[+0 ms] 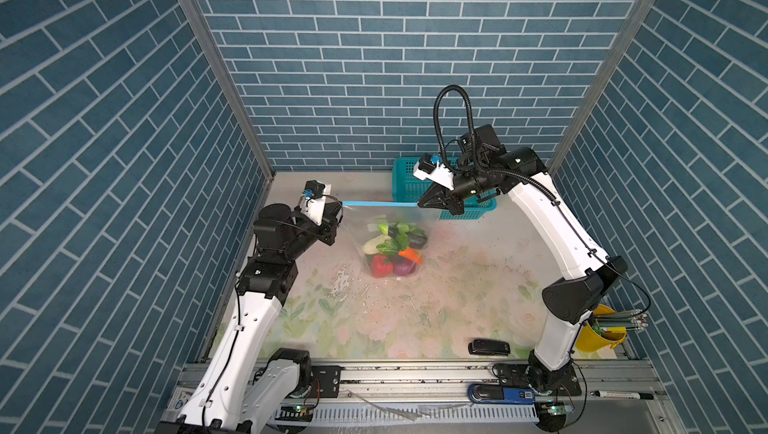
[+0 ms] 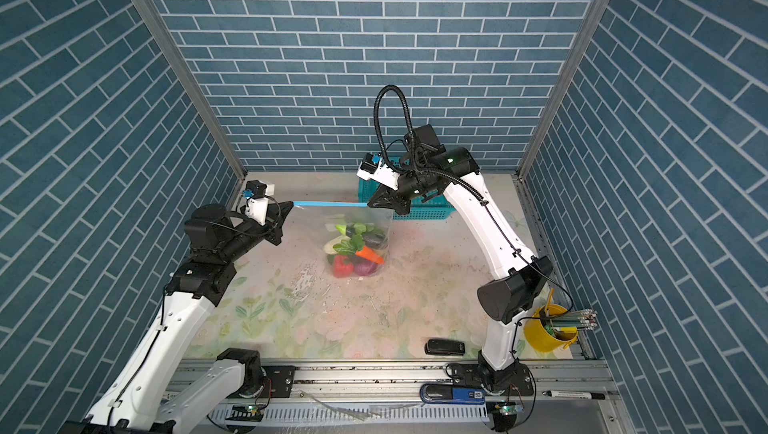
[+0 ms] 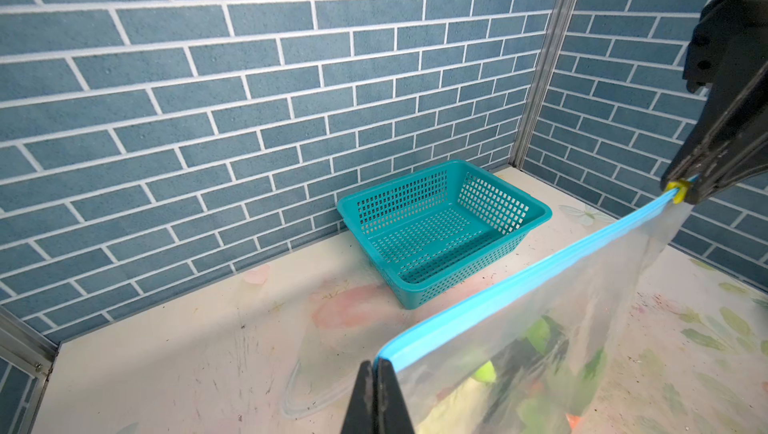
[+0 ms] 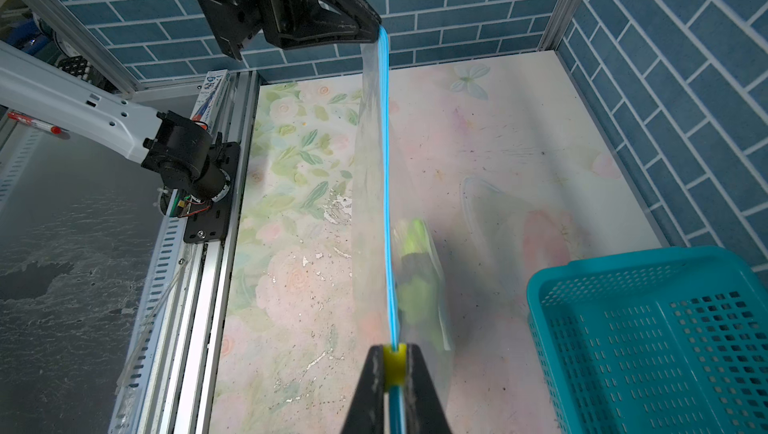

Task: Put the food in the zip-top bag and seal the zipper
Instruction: 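Slide the right gripper along the blue zipper away from the left gripper, pressing it shut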

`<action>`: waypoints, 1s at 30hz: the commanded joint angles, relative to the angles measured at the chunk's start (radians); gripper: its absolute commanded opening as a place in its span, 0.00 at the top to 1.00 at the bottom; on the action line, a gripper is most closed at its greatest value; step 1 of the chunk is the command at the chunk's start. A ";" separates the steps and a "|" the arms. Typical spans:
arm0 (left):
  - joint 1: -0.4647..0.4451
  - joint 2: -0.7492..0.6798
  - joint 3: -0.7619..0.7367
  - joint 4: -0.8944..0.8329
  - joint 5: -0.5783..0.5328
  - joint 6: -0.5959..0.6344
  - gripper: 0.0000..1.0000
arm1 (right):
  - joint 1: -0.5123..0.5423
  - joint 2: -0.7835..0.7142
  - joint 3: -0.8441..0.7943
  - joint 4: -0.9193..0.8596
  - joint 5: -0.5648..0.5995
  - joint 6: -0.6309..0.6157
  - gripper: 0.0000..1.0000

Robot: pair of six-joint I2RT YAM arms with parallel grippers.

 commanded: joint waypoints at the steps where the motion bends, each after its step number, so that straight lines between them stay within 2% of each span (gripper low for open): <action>1: 0.031 -0.016 -0.016 0.023 -0.075 -0.010 1.00 | -0.027 -0.051 -0.019 -0.016 0.007 -0.003 1.00; 30: 0.043 -0.014 -0.025 0.035 -0.084 -0.021 1.00 | -0.071 -0.150 -0.151 0.033 0.039 0.009 1.00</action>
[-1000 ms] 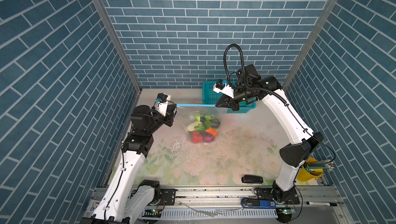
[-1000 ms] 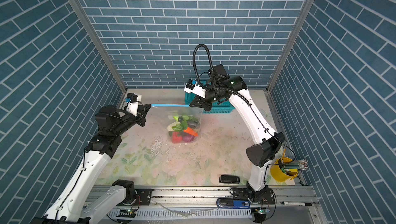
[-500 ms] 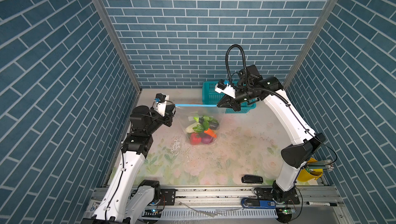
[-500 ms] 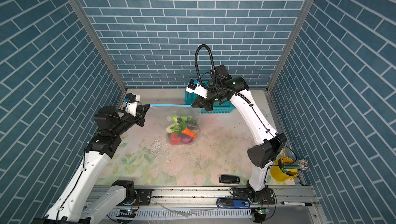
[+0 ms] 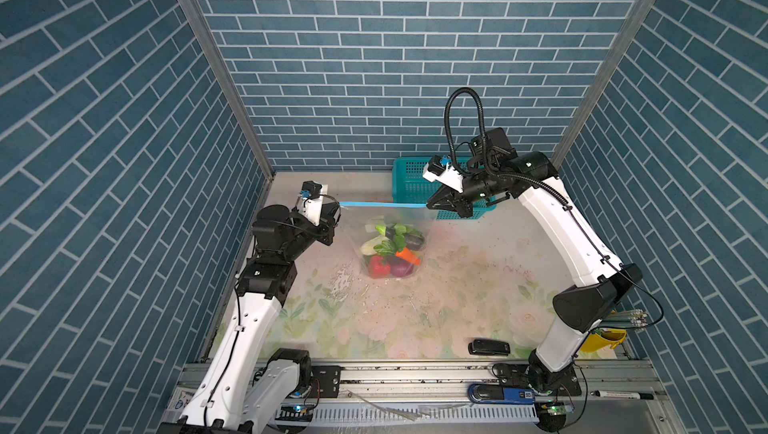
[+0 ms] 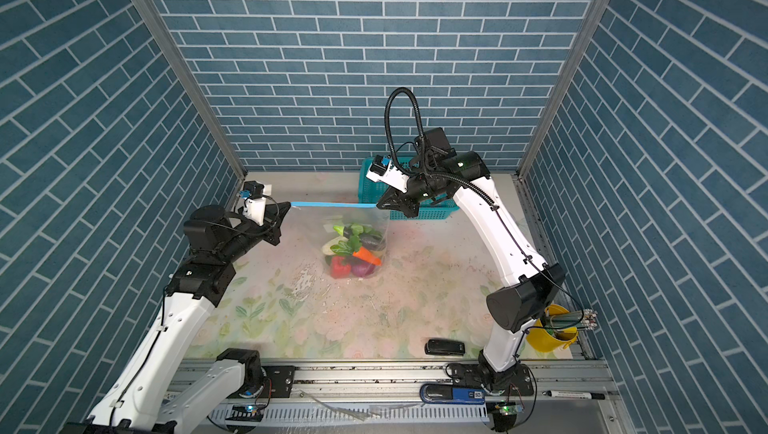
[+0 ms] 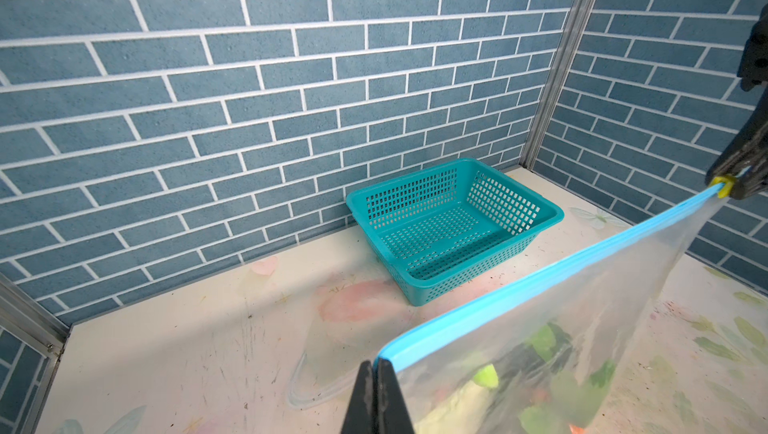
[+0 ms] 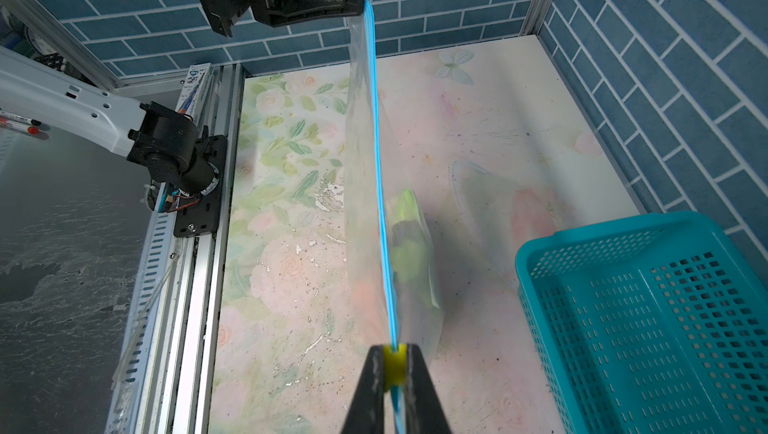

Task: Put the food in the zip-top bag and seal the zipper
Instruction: 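Slide the right gripper along the blue zipper away from the left gripper, pressing it shut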

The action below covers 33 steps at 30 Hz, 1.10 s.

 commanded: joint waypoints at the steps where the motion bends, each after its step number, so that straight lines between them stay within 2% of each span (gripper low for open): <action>1: 0.026 -0.009 -0.014 0.033 -0.074 -0.009 1.00 | -0.029 -0.067 -0.039 0.001 0.019 0.008 1.00; 14: 0.030 -0.013 -0.016 0.038 -0.065 -0.014 1.00 | -0.045 -0.093 -0.081 0.028 0.017 0.019 1.00; 21: 0.028 0.001 -0.007 0.065 0.043 -0.045 1.00 | -0.041 -0.084 -0.091 0.026 -0.025 0.038 1.00; 22: 0.028 0.006 -0.004 0.068 0.063 -0.050 1.00 | -0.039 -0.082 -0.092 0.028 -0.029 0.044 0.97; 26: 0.028 0.006 -0.008 0.107 0.122 -0.074 1.00 | -0.018 -0.062 -0.083 0.027 -0.030 0.050 0.72; 28: 0.028 0.006 -0.009 0.124 0.145 -0.084 1.00 | -0.003 -0.039 -0.056 0.019 -0.024 0.050 0.64; 33: 0.026 0.022 -0.001 0.150 0.207 -0.113 1.00 | 0.040 0.082 0.107 -0.052 -0.010 0.044 0.43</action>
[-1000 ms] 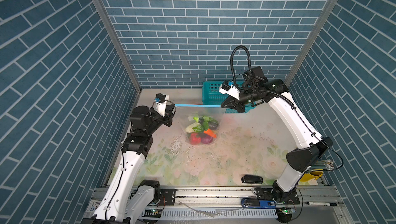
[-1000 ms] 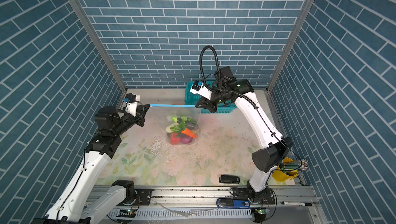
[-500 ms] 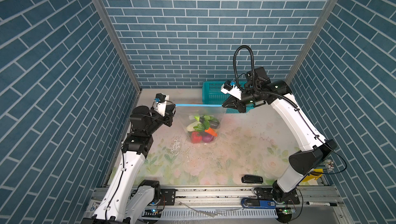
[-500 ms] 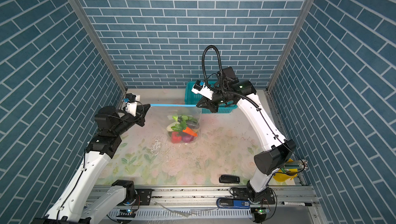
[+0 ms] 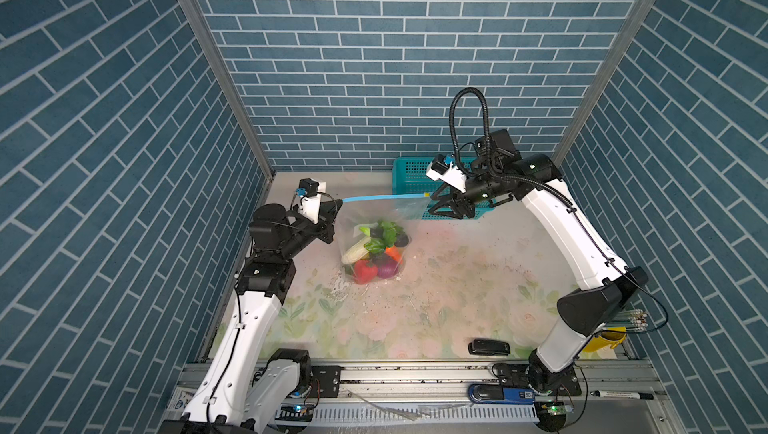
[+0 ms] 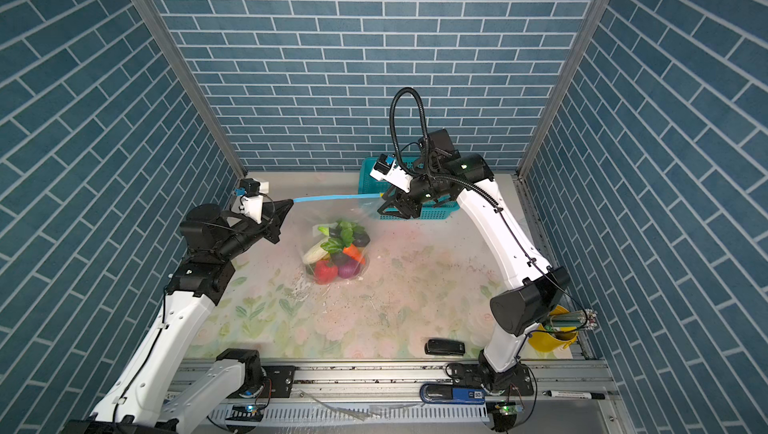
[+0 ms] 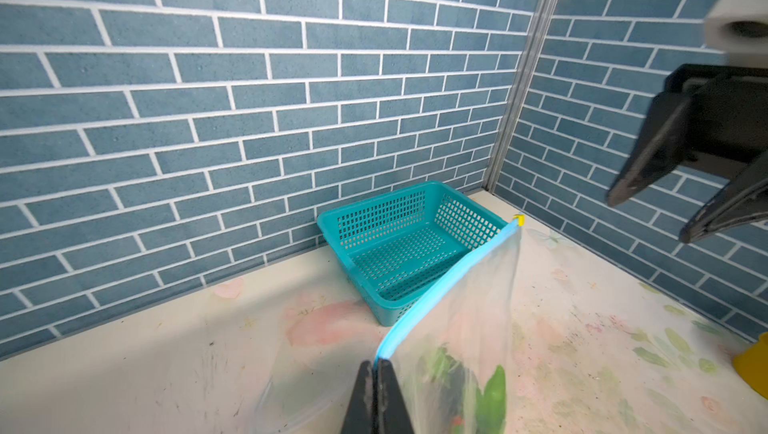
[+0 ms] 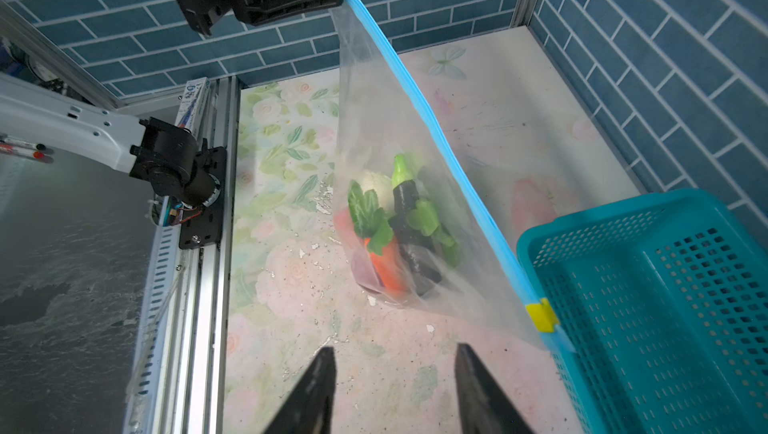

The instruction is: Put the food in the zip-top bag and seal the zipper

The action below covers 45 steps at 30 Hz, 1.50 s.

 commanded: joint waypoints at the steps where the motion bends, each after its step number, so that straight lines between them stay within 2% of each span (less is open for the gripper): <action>1: 0.005 0.009 0.002 0.071 0.064 -0.034 1.00 | 0.033 0.094 0.137 -0.082 -0.009 -0.017 0.39; 7: 0.004 -0.010 -0.014 0.083 0.081 -0.035 1.00 | 0.068 0.277 0.402 -0.179 -0.007 -0.041 0.29; 12: 0.004 -0.004 -0.019 0.083 0.102 -0.035 1.00 | 0.080 0.350 0.457 -0.119 -0.054 -0.041 0.26; 20: 0.001 0.000 -0.018 0.089 0.110 -0.038 1.00 | 0.110 0.421 0.474 -0.083 -0.130 -0.046 0.41; 28: 0.001 0.000 -0.015 0.080 0.107 -0.033 1.00 | 0.110 0.418 0.470 -0.080 -0.146 -0.043 0.75; 30: 0.001 0.002 -0.014 0.077 0.105 -0.029 1.00 | 0.109 0.410 0.466 -0.079 -0.146 -0.043 0.80; 34: 0.000 0.003 -0.010 0.069 0.103 -0.026 1.00 | 0.109 0.393 0.452 -0.078 -0.141 -0.044 0.86; 39: 0.001 0.002 -0.008 0.062 0.097 -0.023 1.00 | 0.110 0.371 0.436 -0.077 -0.134 -0.043 0.99; 45: 0.000 -0.008 -0.003 0.032 0.075 -0.014 1.00 | 0.111 0.335 0.397 -0.073 -0.134 -0.041 1.00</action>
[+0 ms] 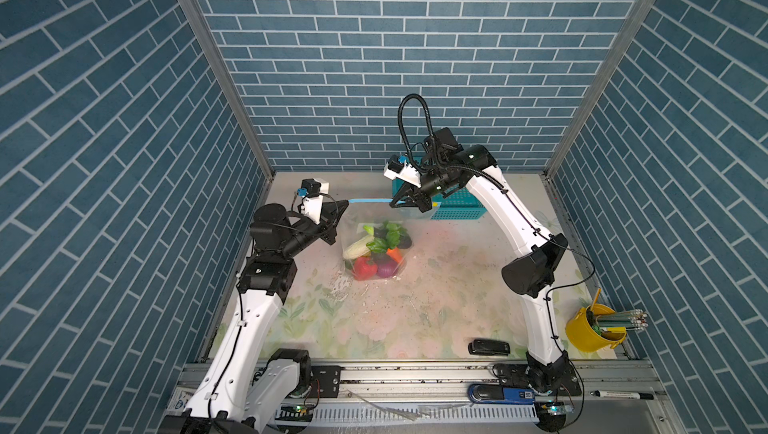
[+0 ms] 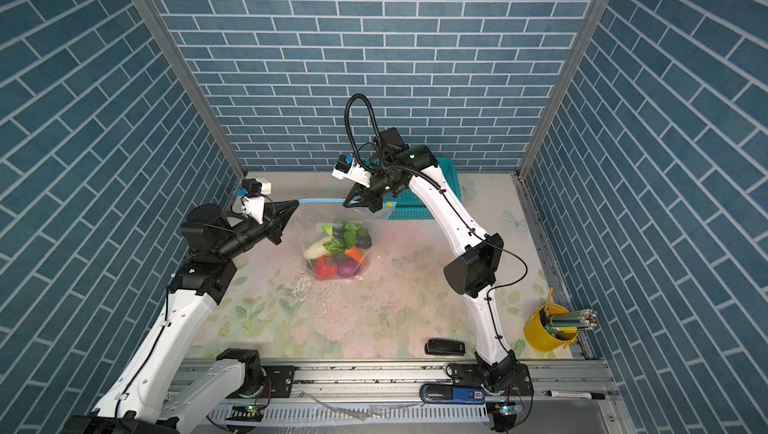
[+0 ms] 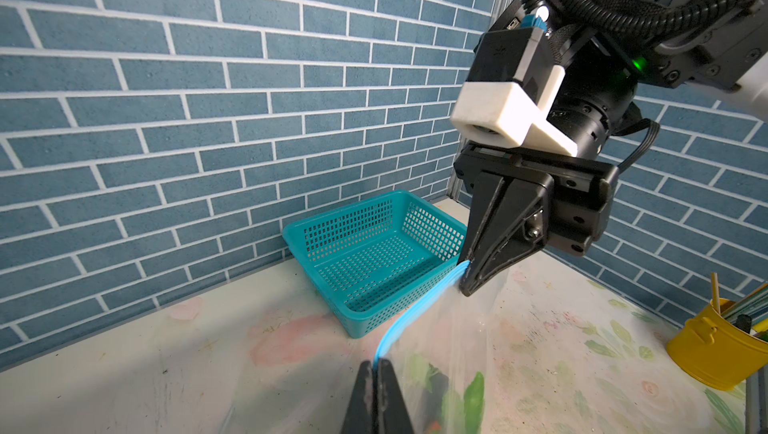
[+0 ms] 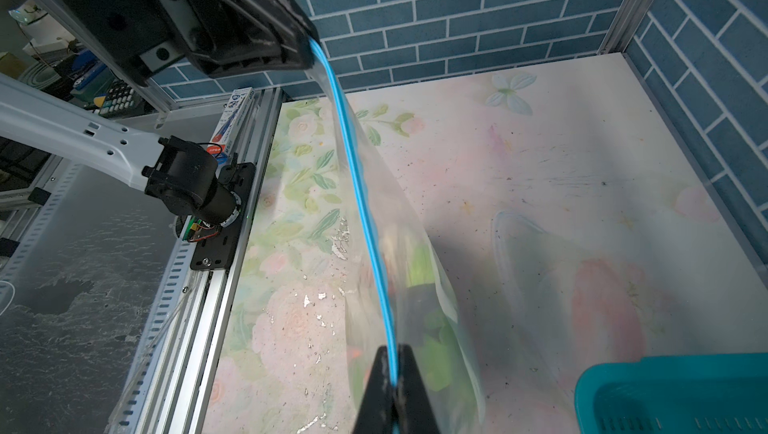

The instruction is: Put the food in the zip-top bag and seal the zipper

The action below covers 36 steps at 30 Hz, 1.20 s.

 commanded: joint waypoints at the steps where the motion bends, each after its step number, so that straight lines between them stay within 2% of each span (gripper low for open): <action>1: 0.000 -0.016 0.012 -0.021 -0.016 0.016 1.00 | 0.004 -0.078 -0.034 -0.001 -0.023 -0.018 1.00; 5: 0.001 -0.026 0.014 -0.031 -0.028 0.024 0.74 | 0.008 -0.096 -0.054 0.005 -0.015 -0.004 1.00; 8: 0.000 -0.033 0.012 -0.025 -0.028 0.023 0.59 | 0.010 -0.106 -0.063 0.004 -0.005 0.003 1.00; 13: 0.002 -0.035 0.014 -0.022 -0.036 0.006 0.52 | 0.012 -0.126 -0.081 0.002 0.022 0.009 1.00; 17: 0.001 -0.046 0.001 -0.004 -0.075 -0.026 0.40 | 0.014 -0.139 -0.091 0.002 0.039 0.023 1.00; 26: 0.001 -0.055 -0.010 -0.006 -0.139 -0.057 0.36 | 0.014 -0.161 -0.119 0.009 0.052 0.040 1.00; 36: 0.001 -0.057 -0.028 0.002 -0.136 -0.081 0.35 | 0.014 -0.178 -0.145 0.021 0.051 0.050 1.00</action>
